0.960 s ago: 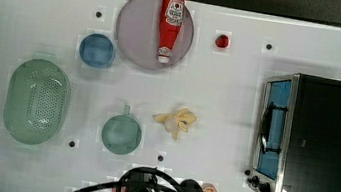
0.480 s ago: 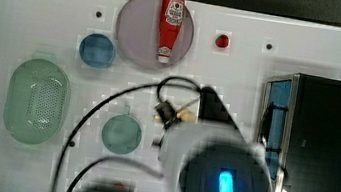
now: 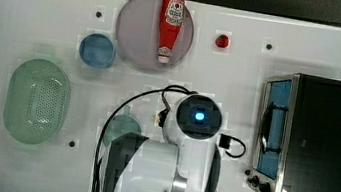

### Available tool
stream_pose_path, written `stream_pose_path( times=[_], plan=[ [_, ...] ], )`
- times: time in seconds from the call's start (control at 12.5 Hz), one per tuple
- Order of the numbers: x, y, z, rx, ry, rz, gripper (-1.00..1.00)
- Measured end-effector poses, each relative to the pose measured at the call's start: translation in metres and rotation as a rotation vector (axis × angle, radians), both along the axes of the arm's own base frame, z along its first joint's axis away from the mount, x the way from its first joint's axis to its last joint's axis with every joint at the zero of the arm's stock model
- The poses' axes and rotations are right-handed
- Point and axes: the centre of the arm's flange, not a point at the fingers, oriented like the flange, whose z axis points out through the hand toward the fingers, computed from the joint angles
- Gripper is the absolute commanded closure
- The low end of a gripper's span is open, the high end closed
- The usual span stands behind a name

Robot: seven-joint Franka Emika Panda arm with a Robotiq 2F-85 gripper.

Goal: Pick banana from table and place on oven.

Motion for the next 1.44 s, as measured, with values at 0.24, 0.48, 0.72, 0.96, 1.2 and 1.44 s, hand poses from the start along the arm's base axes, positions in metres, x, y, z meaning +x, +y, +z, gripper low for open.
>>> stream_pose_path(
  times=[0.24, 0.48, 0.72, 0.96, 1.2, 1.44],
  plan=[
    [0.016, 0.006, -0.027, -0.016, -0.086, 0.024, -1.0],
    [0.031, -0.002, -0.058, -0.025, -0.179, 0.008, -1.0],
    [0.036, -0.005, -0.123, -0.036, -0.164, 0.014, -1.0],
    [0.016, -0.004, -0.171, -0.024, -0.098, -0.008, -1.0],
    [0.009, -0.008, -0.178, -0.037, -0.117, 0.003, -0.43],
    [0.018, -0.007, -0.171, -0.035, -0.146, 0.009, 0.28]
  ],
)
